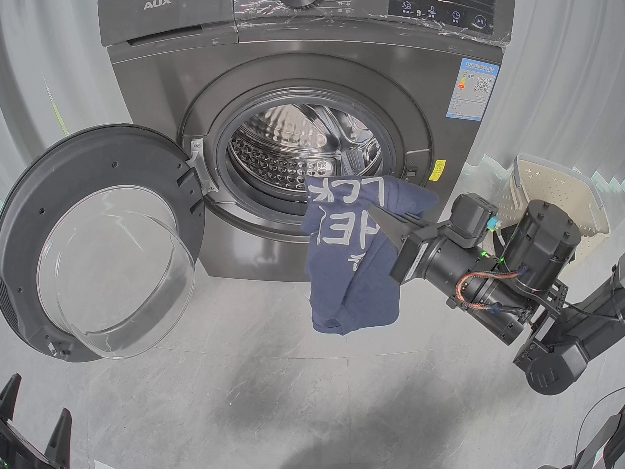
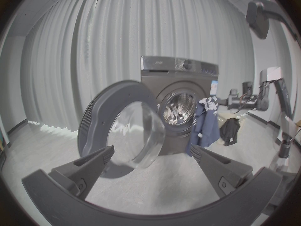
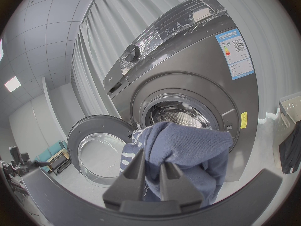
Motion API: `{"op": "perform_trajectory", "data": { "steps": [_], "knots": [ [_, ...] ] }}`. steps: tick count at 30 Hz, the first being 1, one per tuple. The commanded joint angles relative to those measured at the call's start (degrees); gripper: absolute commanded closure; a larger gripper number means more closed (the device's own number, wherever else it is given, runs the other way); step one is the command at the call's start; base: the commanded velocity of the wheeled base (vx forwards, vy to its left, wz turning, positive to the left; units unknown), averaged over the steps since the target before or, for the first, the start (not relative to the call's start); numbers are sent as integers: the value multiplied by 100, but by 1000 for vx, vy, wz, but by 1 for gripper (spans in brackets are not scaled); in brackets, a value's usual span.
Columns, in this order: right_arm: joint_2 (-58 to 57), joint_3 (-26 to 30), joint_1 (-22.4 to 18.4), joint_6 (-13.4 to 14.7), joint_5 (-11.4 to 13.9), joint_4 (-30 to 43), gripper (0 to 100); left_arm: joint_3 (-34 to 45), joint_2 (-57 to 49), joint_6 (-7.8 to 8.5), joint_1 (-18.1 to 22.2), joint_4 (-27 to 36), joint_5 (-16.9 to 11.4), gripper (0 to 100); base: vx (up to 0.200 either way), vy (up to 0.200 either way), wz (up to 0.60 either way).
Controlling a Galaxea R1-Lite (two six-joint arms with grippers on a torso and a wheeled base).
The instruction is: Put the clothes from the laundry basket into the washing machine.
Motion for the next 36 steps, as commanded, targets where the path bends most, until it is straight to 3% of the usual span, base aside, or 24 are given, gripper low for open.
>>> {"op": "perform_trajectory", "data": {
  "steps": [1,2,3,5,9,10,11,13,18,21,24,28,33,36],
  "knots": [
    [479,-730,30,8,7,-8,100,-1231,2151,-16,119,22,-1494,0,0,0,0],
    [479,-730,30,8,7,-8,100,-1231,2151,-16,119,22,-1494,0,0,0,0],
    [602,-959,39,8,-2,-8,100,-1029,3109,230,-30,-303,-1784,0,0,0,0],
    [664,-1047,39,8,-2,-16,100,-924,3716,265,-153,-804,-1942,0,0,0,0],
    [734,-1266,48,8,7,-8,100,-677,4955,168,-707,-1973,-2048,0,0,0,0],
    [796,-1346,48,8,7,-8,100,-537,5526,28,-1041,-2562,-2048,0,0,0,0],
    [796,-1346,48,8,7,-8,100,-537,5526,28,-1041,-2562,-2048,0,0,0,0],
    [831,-1469,48,-1,16,1,100,-414,6537,-157,-1533,-3520,-2021,0,0,0,0],
    [813,-1521,57,-1,16,10,100,-423,8216,-192,-1982,-5032,-1995,0,0,0,0],
    [804,-1521,57,-1,16,10,100,-458,8963,-201,-2157,-5621,-2004,0,0,0,0],
    [796,-1521,57,-1,16,10,100,-563,9534,-262,-2289,-6016,-2004,0,0,0,0],
    [804,-1530,57,-1,16,10,100,-783,10105,-553,-2491,-6543,-1986,0,0,0,0],
    [813,-1548,57,-1,16,28,100,-1099,10571,-781,-2676,-6737,-1977,0,0,0,0],
    [848,-1592,74,-1,7,36,100,-1477,10967,-1001,-2878,-6807,-1968,0,0,0,0]
  ]
}}
